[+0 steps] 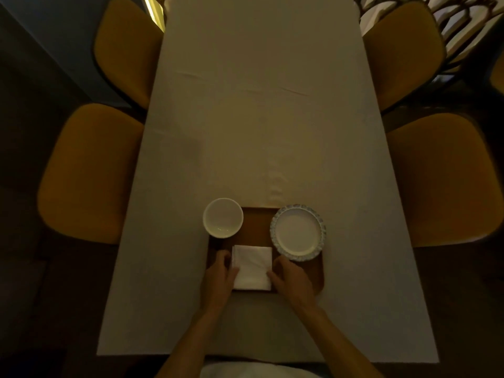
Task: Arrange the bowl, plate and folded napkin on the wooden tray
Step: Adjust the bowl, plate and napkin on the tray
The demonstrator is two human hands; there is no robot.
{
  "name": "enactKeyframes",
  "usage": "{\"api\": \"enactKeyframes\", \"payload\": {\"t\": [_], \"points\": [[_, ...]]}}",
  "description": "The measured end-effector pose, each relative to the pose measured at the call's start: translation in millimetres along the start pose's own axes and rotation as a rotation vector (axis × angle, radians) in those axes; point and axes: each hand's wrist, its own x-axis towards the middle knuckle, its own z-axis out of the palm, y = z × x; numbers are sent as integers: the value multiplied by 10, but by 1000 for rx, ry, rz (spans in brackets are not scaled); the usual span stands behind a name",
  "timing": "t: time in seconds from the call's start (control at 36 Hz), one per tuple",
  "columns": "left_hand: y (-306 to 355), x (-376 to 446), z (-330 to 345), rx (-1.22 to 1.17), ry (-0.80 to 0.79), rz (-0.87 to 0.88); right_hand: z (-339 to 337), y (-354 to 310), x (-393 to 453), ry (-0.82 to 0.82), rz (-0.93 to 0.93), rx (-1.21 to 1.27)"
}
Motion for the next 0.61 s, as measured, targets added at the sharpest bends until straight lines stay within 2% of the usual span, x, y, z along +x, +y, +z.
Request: {"api": "enactKeyframes", "payload": {"t": [0.06,0.11,0.17,0.25,0.47,0.61], "points": [[-59,-54,-29,-25,-88,96,2,-34,12,-14,-71,23],[-68,-80,-66,25,-211,139,-7,-89,33,-136,-107,-8],[-36,-50,-90,147,-301,144,-22,-142,65,-248,-111,-82],[22,43,-106,246,-365,100,-33,-158,111,-296,-103,-201],[-167,73,-175,255,-368,157,-6,-100,109,-259,-90,-310],[-193,84,-193,162,-345,169,-17,6,42,-217,-82,-185]]}}
